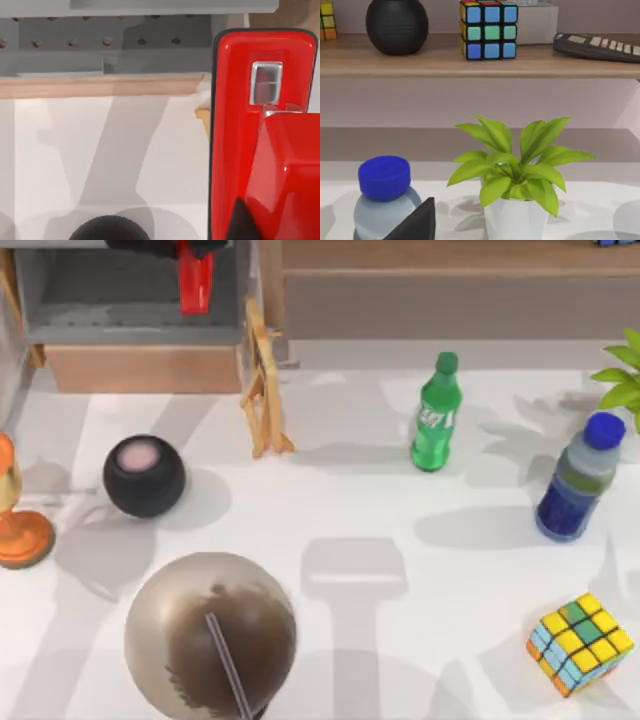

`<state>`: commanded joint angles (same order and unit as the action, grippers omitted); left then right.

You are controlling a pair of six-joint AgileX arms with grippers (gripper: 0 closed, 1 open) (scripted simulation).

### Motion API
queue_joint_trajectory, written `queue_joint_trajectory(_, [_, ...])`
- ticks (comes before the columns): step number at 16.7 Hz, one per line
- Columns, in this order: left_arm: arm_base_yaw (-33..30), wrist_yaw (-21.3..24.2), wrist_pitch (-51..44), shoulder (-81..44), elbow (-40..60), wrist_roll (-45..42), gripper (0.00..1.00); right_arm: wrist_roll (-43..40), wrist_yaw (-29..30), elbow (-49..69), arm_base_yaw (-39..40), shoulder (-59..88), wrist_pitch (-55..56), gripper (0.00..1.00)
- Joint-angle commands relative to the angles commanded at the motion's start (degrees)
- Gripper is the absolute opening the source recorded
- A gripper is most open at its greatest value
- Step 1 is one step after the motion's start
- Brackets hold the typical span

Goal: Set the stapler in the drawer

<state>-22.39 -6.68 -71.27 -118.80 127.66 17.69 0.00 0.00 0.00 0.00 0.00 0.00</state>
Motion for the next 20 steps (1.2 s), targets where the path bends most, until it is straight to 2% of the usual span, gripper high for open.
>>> queue_joint_trajectory(6, [16.69, -5.91, -5.17, -3.21, 6.43, -16.51, 0.00, 0.00, 0.00, 0.00, 0.00, 0.00, 0.00, 1.00])
queue_joint_trajectory(10, [26.07, -7.57, -7.67, -8.28, 9.52, -25.72, 0.00, 0.00, 0.00, 0.00, 0.00, 0.00, 0.00, 1.00])
queue_joint_trajectory(15, [34.42, -5.16, -8.98, -16.17, 12.00, -33.68, 0.00, 0.00, 0.00, 0.00, 0.00, 0.00, 0.00, 1.00])
queue_joint_trajectory(20, [39.09, 1.23, -8.96, -23.10, 13.33, -37.62, 0.00, 0.00, 0.00, 0.00, 0.00, 0.00, 0.00, 1.00])
